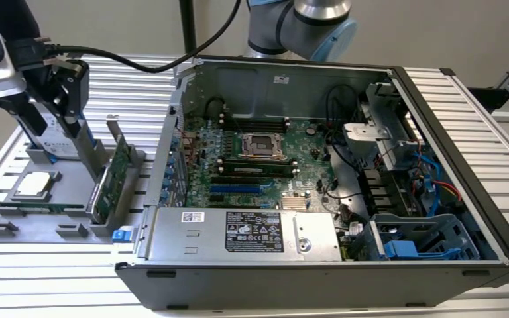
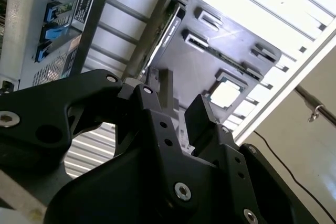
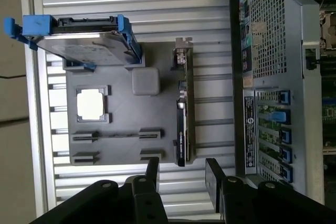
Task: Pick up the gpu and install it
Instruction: 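Pick up the gpu and move the gpu toward the slot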
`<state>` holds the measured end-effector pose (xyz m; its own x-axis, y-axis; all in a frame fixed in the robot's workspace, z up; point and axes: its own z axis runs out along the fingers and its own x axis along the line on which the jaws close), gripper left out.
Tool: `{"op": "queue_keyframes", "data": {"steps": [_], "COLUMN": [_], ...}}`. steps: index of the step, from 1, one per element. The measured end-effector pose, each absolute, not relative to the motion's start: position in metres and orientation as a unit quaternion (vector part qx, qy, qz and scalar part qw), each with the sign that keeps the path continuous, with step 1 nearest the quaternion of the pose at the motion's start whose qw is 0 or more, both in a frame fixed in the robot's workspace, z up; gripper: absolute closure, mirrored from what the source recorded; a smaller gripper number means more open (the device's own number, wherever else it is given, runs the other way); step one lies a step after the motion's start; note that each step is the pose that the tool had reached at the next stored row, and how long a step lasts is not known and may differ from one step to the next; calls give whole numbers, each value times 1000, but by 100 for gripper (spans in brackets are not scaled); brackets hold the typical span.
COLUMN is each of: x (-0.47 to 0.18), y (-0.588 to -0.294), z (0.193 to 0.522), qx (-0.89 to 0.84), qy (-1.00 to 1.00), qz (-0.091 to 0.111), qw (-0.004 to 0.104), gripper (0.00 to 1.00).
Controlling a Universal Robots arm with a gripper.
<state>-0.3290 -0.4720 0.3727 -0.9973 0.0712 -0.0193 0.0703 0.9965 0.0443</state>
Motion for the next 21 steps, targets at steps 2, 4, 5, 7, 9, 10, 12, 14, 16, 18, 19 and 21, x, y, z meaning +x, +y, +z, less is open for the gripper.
{"op": "queue_keyframes", "data": {"steps": [2,4,5,7,9,10,12,14,16,18,19,21], "x": [-329,-329,-329,-329,-329,-329,-329,-329,-329,-329,-329,-329], "y": [-472,-472,-472,-472,-472,-472,-472,-472,-472,-472,-472,-472], "z": [371,370,369,368,367,366,365,364,362,361,361,360], "qx": [35,35,35,35,35,35,35,35,35,35,35,35], "qy": [999,999,999,999,999,999,999,999,999,999,999,999], "qz": [22,21,21,21,21,20,20,20,20,19,19,19], "qw": [10,10,10,10,10,10,11,10,11,11,11,11], "gripper": [0,0,0,0,0,0,0,0,0,0,0,0]}}
